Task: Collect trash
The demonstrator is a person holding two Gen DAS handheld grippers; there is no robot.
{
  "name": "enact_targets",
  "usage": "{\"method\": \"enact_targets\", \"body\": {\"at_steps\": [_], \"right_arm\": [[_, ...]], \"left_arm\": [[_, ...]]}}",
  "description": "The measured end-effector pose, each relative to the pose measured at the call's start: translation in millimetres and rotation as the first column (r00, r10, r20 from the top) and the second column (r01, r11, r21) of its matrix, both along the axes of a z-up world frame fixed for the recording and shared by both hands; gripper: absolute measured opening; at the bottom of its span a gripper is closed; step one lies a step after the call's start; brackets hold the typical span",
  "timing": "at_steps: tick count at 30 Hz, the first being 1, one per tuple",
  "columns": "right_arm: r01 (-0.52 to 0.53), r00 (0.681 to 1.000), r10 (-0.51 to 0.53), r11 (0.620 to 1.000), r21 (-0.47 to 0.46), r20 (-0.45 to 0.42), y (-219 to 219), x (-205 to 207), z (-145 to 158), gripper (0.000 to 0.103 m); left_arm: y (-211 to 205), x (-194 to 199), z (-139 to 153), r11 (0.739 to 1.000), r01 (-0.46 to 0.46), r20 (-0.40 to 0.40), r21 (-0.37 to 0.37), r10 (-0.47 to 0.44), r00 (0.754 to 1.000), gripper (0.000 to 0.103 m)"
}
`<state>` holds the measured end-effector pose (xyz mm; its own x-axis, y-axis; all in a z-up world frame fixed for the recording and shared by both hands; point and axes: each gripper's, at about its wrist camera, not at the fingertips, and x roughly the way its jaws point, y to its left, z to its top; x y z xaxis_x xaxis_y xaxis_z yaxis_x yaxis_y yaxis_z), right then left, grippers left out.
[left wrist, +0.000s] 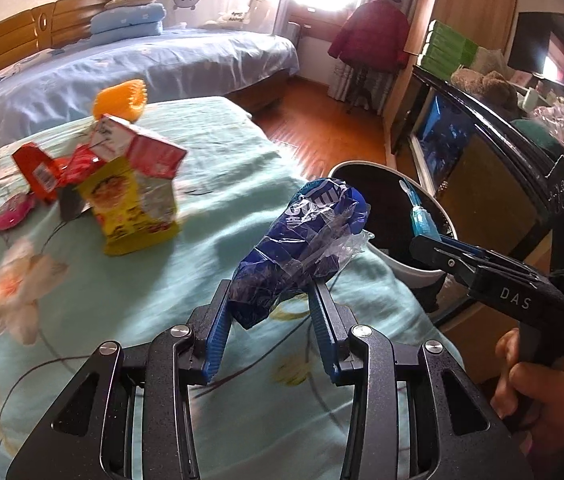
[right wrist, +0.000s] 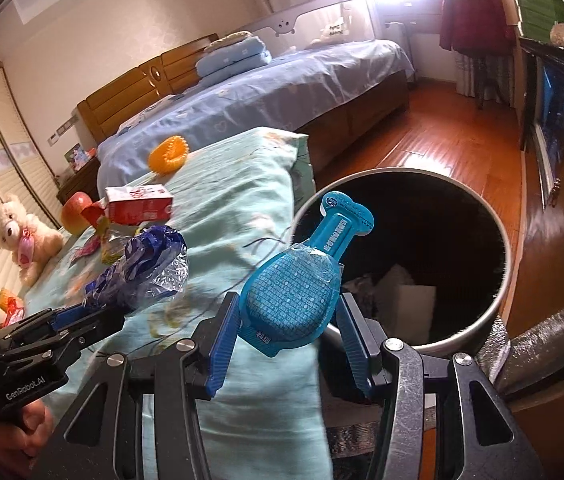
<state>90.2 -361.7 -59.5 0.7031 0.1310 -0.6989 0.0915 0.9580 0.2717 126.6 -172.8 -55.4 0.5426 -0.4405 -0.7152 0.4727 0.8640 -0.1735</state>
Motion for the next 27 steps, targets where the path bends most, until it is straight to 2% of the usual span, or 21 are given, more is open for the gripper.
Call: {"method": "enact_targets", "body": {"at_steps": [12,27], "right_arm": [[0.047,0.999,-0.048,0.999,-0.009,-0.017,-34,0,-4,0.050],[0.059,0.998,-0.060,0.998,-0.034,-0.031,-58,13,-7,0.050]], "left_arm": [[-38,9,3,0.998,0.056,0.002,0.017,-0.056,0.998,0.037],[-81,28,1,0.995,0.091,-0.008,0.036,-0.091,0.996,0.037]]}}
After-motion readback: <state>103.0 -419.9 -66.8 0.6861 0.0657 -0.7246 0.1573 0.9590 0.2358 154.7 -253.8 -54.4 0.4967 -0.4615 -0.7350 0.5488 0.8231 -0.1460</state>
